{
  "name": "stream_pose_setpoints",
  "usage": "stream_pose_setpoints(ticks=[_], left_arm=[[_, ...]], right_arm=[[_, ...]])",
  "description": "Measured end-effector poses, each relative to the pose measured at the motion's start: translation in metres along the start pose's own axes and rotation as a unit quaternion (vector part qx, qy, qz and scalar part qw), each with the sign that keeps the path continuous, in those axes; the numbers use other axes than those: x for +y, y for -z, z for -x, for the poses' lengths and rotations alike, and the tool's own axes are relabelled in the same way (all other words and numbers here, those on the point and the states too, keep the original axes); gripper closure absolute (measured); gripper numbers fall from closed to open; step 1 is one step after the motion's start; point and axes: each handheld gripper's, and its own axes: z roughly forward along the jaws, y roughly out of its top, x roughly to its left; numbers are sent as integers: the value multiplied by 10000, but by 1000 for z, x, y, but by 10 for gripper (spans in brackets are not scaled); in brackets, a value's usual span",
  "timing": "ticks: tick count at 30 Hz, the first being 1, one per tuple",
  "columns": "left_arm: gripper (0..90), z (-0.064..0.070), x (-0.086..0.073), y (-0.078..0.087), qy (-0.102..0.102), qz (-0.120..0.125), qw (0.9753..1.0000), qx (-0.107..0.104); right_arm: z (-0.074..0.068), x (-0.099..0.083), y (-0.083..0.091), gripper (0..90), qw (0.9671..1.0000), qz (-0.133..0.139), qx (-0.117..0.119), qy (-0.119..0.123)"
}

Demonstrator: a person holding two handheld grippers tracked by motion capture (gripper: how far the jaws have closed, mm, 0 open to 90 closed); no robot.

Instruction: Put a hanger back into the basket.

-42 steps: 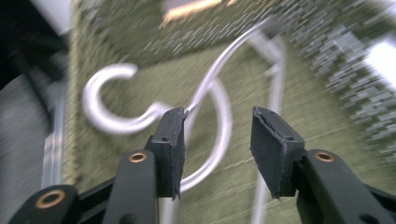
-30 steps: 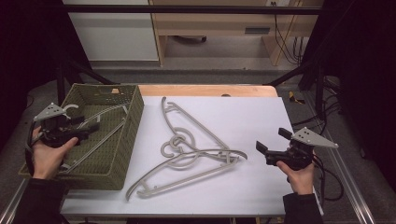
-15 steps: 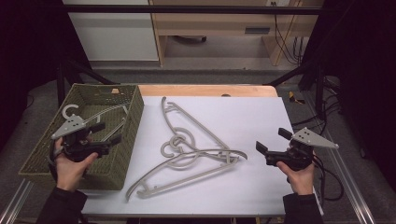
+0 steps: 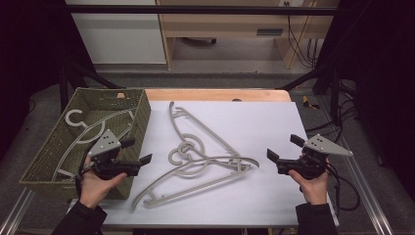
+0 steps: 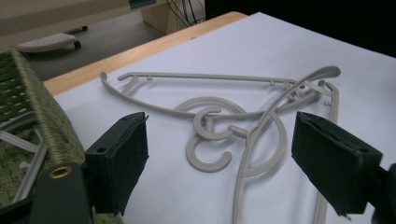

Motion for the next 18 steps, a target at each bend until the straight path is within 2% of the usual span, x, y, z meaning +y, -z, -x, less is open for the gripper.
stream_pose_setpoints(ticks=[4,5,6,10,15,17,18], left_arm=[[196,10,-2,-13,-116,-271,9995,-89],[209,14,-4,-20,-169,-421,9988,-158],[216,14,-4,-20,-169,-421,9988,-158],[236,21,-6,-34,-244,-715,9967,-288],[261,27,-14,-52,-277,-1135,9924,-384],[274,32,-16,-58,-333,-1303,9903,-338],[281,34,-16,-60,-316,-1346,9896,-405]], right_arm=[[-1,0,1,13,10000,11,13,-9],[-1,0,1,13,10000,14,7,16],[-1,0,1,13,10000,14,7,16],[-1,0,0,13,10000,-22,21,19],[-2,-1,-2,12,10000,-45,53,29],[-2,-1,-2,12,10000,-41,54,29],[-2,-1,-2,12,10000,-45,52,24]])
